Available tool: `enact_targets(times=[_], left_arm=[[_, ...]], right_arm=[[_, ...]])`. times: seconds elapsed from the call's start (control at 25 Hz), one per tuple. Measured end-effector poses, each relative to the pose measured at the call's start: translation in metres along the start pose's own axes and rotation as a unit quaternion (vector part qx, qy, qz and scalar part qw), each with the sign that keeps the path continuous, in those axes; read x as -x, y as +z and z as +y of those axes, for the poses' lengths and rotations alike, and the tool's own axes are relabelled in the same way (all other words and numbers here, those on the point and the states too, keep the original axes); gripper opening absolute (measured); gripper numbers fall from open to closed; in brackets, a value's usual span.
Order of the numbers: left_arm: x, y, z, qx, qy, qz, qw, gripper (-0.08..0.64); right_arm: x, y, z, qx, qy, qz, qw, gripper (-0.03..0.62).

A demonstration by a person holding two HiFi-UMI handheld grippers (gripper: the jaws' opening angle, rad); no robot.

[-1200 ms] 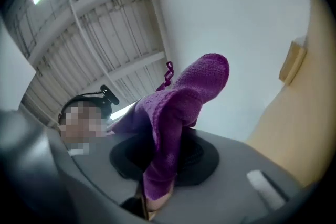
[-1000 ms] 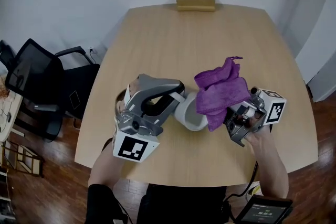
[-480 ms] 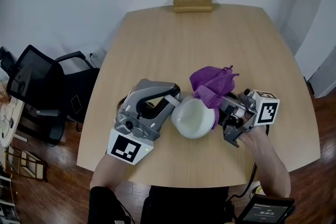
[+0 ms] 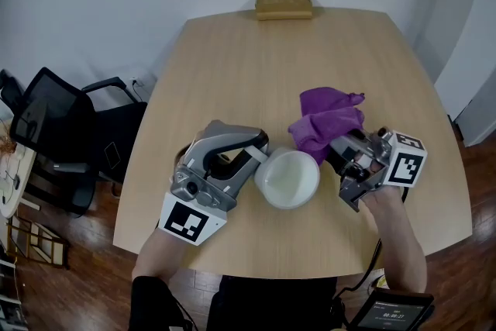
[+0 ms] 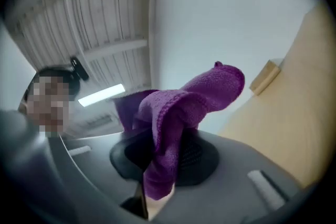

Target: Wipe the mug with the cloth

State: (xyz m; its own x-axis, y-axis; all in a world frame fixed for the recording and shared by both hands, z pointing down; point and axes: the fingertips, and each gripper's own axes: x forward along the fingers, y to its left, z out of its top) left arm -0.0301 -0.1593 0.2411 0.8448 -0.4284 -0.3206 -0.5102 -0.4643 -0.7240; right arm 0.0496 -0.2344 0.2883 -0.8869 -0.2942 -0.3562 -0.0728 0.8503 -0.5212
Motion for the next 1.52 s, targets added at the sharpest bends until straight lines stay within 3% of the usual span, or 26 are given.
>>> enact_targets(times=[0.12,0.32,0.4,0.52,0.72,0.8,0.88,0.92,1.0,1.04,1.12,1.2,1.32,1.52], left_arm=[[0.001,-0.001,0.0,-0.001,0.003,0.003,1.0,0.04],[0.0,0.001,-0.001,-0.012,-0.003,0.0,0.9999,0.039],[-0.001,0.001,-0.001,-0.018,-0.009,0.001,0.9998,0.038],[0.0,0.0,-0.004,-0.017,-0.018,0.0,0.9997,0.038],[-0.002,0.008,-0.008,-0.019,-0.018,-0.013,0.9996,0.04],[-0.002,0.008,-0.005,-0.026,-0.015,-0.013,0.9995,0.04],[-0.001,0.008,-0.003,-0.035,-0.013,-0.009,0.9993,0.04],[-0.001,0.007,-0.005,-0.04,-0.012,-0.007,0.9991,0.04],[0.0,0.009,-0.016,-0.05,-0.013,-0.006,0.9987,0.04],[0.0,0.01,-0.022,-0.054,-0.015,-0.007,0.9984,0.04],[0.0,0.015,-0.029,-0.059,-0.02,-0.011,0.998,0.04],[-0.002,0.019,-0.032,-0.061,-0.027,-0.017,0.9976,0.04],[-0.002,0.021,-0.031,-0.065,-0.037,-0.02,0.997,0.038],[-0.003,0.023,-0.035,-0.06,-0.053,-0.027,0.9964,0.038]], right_arm=[[0.009,0.028,0.026,-0.066,0.103,-0.084,0.989,0.077],[-0.018,-0.021,0.024,-0.124,0.124,-0.012,0.984,0.078],[-0.023,-0.031,0.017,-0.128,0.103,0.005,0.986,0.078],[-0.026,-0.044,-0.004,-0.066,0.02,0.05,0.996,0.077],[-0.024,-0.068,-0.027,-0.001,-0.069,0.127,0.989,0.078],[-0.022,-0.054,-0.026,0.017,-0.078,0.117,0.99,0.078],[-0.013,-0.02,-0.014,0.012,-0.044,0.052,0.998,0.078],[-0.005,-0.002,-0.004,-0.001,-0.008,0.009,1.0,0.078],[0.013,0.017,0.018,-0.036,0.078,-0.056,0.995,0.078],[0.018,0.016,0.028,-0.049,0.113,-0.063,0.99,0.078],[0.013,-0.003,0.041,-0.053,0.145,-0.03,0.987,0.078],[0.0,-0.025,0.044,-0.043,0.143,0.017,0.989,0.078],[-0.01,-0.037,0.034,-0.048,0.124,0.038,0.99,0.078],[-0.02,-0.056,0.001,-0.01,0.029,0.091,0.995,0.077]])
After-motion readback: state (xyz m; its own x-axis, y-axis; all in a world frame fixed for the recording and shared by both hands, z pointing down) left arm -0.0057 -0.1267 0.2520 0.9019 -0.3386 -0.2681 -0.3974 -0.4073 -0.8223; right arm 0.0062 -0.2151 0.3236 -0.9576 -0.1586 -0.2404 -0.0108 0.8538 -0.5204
